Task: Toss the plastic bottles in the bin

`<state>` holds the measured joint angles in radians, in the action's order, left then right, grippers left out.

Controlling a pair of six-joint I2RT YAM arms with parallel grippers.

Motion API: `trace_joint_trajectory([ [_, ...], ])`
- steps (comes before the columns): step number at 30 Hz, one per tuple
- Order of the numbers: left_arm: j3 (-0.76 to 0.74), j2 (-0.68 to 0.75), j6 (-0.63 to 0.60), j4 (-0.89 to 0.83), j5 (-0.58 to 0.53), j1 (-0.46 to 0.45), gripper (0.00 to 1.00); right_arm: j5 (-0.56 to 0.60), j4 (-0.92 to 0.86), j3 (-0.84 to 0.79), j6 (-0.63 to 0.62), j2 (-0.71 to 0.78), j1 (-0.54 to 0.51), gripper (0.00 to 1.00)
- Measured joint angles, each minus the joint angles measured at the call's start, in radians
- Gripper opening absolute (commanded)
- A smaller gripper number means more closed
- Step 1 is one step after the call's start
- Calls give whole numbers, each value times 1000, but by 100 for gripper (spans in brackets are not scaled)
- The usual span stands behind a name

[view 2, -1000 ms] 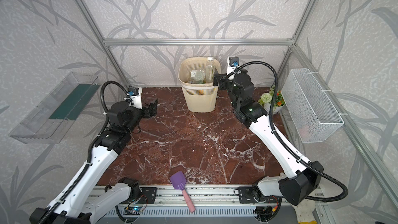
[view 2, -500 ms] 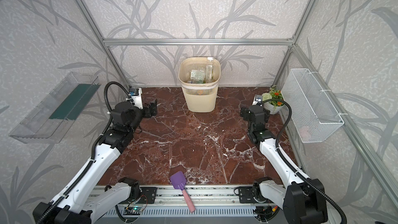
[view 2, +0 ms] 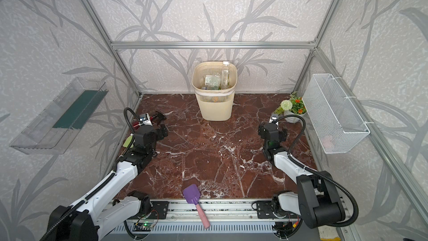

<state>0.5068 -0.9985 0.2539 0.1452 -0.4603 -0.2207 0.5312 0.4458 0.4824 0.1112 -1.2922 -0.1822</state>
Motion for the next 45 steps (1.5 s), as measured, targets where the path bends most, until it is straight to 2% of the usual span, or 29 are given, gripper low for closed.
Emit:
trace_joint_trajectory([
  [7,-67,-104,-33,159,-124,2,99,-4,154,-87,-50,-14,1,99],
  [11,-77,-183,-82,263,-150,15,99,-16,262,-116,-71,-44,1,99],
  [14,-90,-253,-122,356,-151,36,99,-29,390,-146,-88,-123,3,100],
  [16,-101,-309,-147,417,-134,59,99,-58,443,-163,-105,-187,5,100],
  [23,-110,-469,-184,594,-54,127,99,-193,478,-148,-131,-232,26,99],
  [29,-113,-537,-195,682,82,172,99,-254,506,-135,-145,-292,31,99],
  [35,-112,-540,-194,669,169,199,99,-275,535,-135,-157,-294,31,99],
  [45,-112,-540,-194,669,203,203,99,-283,537,-135,-165,-294,31,99],
])
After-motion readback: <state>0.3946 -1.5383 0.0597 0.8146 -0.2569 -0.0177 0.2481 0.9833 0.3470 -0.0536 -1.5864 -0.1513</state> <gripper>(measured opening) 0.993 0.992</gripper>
